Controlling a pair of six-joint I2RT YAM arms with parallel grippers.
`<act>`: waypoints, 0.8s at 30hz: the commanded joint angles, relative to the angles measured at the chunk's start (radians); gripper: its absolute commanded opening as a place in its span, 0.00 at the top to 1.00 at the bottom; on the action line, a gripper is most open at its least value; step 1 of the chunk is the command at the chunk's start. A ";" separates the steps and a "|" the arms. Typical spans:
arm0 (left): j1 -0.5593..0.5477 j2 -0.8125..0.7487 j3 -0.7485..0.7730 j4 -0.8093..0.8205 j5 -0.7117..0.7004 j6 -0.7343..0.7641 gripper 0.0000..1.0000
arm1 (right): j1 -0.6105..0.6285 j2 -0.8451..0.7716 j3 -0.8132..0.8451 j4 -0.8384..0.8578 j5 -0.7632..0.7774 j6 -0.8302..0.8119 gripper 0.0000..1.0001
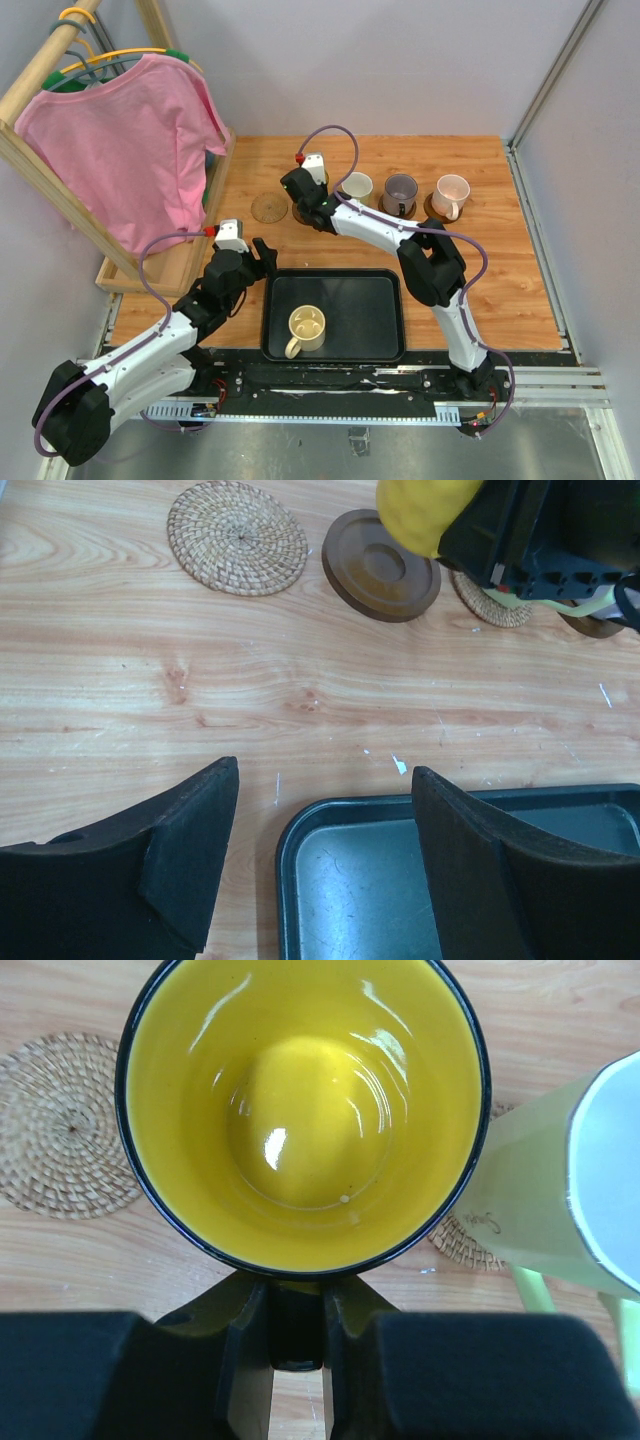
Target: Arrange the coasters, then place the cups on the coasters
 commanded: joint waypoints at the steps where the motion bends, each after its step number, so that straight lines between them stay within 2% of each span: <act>1: -0.004 0.010 -0.005 0.040 -0.003 0.011 0.26 | -0.008 0.015 0.052 0.025 0.013 0.028 0.99; 24: -0.004 0.014 -0.011 0.035 -0.010 0.011 0.26 | -0.027 0.079 0.077 0.006 -0.064 0.054 0.99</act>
